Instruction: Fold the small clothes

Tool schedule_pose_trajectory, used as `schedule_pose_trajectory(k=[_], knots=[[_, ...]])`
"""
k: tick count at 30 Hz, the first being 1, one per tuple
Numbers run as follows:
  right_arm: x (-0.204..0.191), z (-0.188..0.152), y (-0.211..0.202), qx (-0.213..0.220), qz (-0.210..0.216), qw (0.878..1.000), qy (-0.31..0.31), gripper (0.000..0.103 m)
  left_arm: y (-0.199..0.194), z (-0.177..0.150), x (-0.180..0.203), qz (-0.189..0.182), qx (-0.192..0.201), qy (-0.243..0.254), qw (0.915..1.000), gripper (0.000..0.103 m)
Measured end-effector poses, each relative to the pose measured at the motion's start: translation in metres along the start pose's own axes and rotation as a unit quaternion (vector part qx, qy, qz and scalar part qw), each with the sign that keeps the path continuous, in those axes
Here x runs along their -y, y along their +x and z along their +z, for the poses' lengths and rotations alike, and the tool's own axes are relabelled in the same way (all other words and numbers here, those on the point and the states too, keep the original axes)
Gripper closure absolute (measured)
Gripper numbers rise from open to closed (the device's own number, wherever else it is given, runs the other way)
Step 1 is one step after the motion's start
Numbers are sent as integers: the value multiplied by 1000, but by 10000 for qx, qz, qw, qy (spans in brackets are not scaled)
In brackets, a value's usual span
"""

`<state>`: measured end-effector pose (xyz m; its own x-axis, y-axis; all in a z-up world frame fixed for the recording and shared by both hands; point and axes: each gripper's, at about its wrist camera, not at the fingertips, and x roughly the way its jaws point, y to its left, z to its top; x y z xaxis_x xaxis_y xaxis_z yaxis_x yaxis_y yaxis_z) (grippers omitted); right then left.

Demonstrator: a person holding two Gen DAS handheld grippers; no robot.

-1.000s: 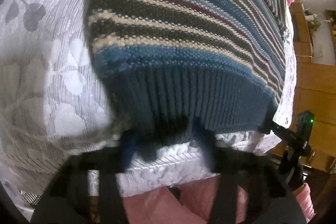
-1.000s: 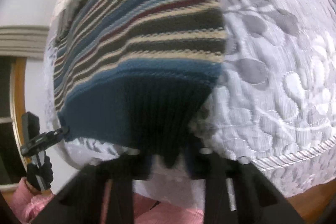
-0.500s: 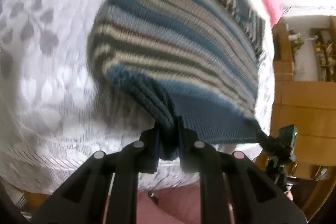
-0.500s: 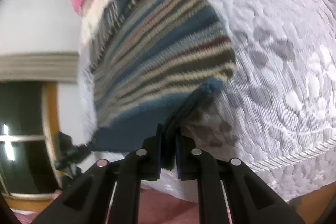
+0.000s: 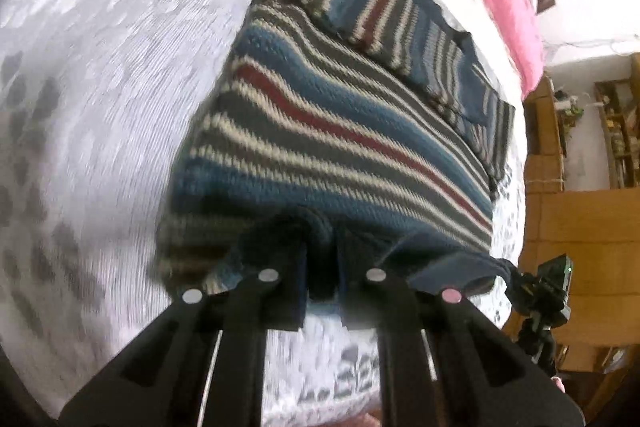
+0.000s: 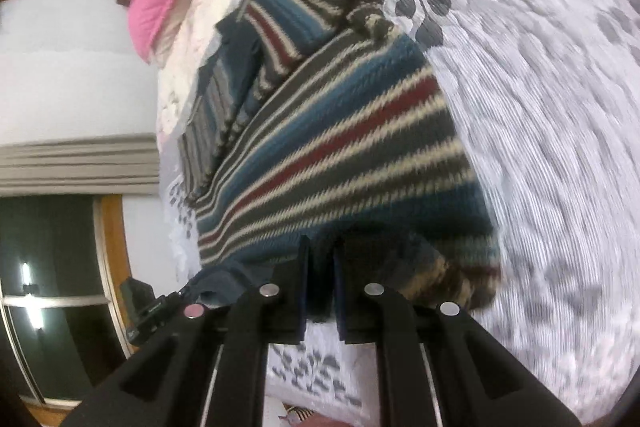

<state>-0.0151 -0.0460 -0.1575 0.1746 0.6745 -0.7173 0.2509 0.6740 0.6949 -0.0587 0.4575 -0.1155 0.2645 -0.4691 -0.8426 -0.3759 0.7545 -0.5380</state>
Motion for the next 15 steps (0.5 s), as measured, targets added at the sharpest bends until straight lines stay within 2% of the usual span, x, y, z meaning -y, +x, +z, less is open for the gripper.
schedule_pose_trajectory(k=[7, 10, 13, 14, 15], knots=[[11, 30, 34, -194, -176, 9996, 98, 92, 34, 29, 0, 242, -97, 52, 9996, 90], [14, 35, 37, -281, -148, 9995, 82, 88, 41, 35, -3, 263, -217, 79, 9994, 89], [15, 39, 29, -276, -20, 9996, -39, 71, 38, 37, -8, 5, -332, -11, 9994, 87], [16, 40, 24, -207, 39, 9998, -56, 56, 35, 38, -11, -130, -361, -59, 9992, 86], [18, 42, 17, -112, 91, 9999, -30, 36, 32, 38, -13, -216, -378, -85, 9990, 84]])
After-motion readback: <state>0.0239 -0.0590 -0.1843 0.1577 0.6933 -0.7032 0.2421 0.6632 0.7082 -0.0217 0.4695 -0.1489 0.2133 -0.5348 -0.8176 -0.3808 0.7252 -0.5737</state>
